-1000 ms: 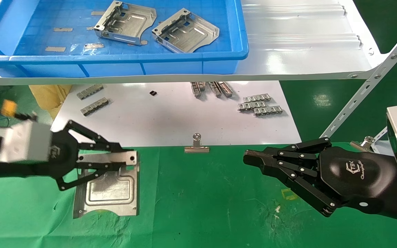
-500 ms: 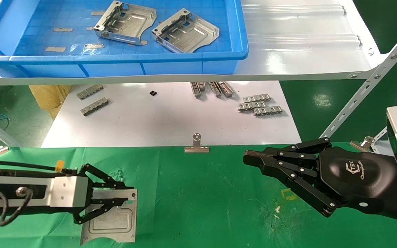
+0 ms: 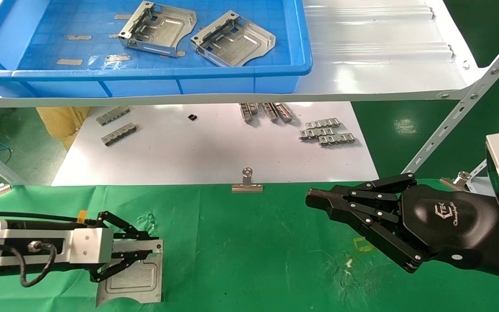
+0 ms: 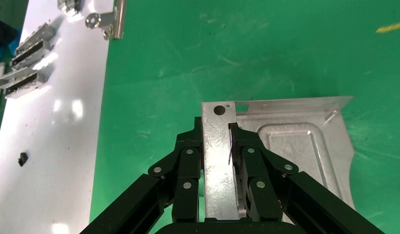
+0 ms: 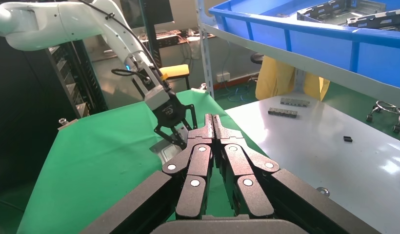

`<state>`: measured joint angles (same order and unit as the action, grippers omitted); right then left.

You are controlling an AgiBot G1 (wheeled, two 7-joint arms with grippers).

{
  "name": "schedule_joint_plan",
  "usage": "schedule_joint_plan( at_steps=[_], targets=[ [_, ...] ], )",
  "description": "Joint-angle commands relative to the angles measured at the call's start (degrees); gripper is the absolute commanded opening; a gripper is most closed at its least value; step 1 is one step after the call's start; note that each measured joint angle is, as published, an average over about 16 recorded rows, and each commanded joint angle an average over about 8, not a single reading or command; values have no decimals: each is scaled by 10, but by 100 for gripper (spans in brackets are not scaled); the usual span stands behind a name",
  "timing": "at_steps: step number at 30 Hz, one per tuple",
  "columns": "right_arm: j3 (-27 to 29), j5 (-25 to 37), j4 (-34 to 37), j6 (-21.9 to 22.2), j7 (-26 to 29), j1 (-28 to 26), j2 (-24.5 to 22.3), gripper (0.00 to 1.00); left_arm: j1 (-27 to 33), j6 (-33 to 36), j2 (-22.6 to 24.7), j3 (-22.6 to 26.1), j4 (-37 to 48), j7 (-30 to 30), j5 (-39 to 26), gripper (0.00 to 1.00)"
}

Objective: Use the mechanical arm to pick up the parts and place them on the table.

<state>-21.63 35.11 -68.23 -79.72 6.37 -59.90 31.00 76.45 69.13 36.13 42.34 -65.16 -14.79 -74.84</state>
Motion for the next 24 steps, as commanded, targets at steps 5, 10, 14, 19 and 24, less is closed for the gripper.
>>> schedule_joint_plan(
  at_steps=[5, 10, 14, 19, 24],
  targets=[
    [0, 0, 0, 0, 0, 0, 0, 0, -5, -21, 6, 4, 4, -6, -19, 94],
    [0, 0, 0, 0, 0, 0, 0, 0, -5, -30, 11, 6, 9, -13, -28, 100],
    [0, 0, 0, 0, 0, 0, 0, 0, -5, -33, 14, 5, 12, -17, -29, 100],
    [0, 0, 0, 0, 0, 0, 0, 0, -1, -26, 12, 0, 11, -16, -15, 100],
    [0, 0, 0, 0, 0, 0, 0, 0, 3, -13, 4, -8, 4, -12, 4, 100]
  ],
)
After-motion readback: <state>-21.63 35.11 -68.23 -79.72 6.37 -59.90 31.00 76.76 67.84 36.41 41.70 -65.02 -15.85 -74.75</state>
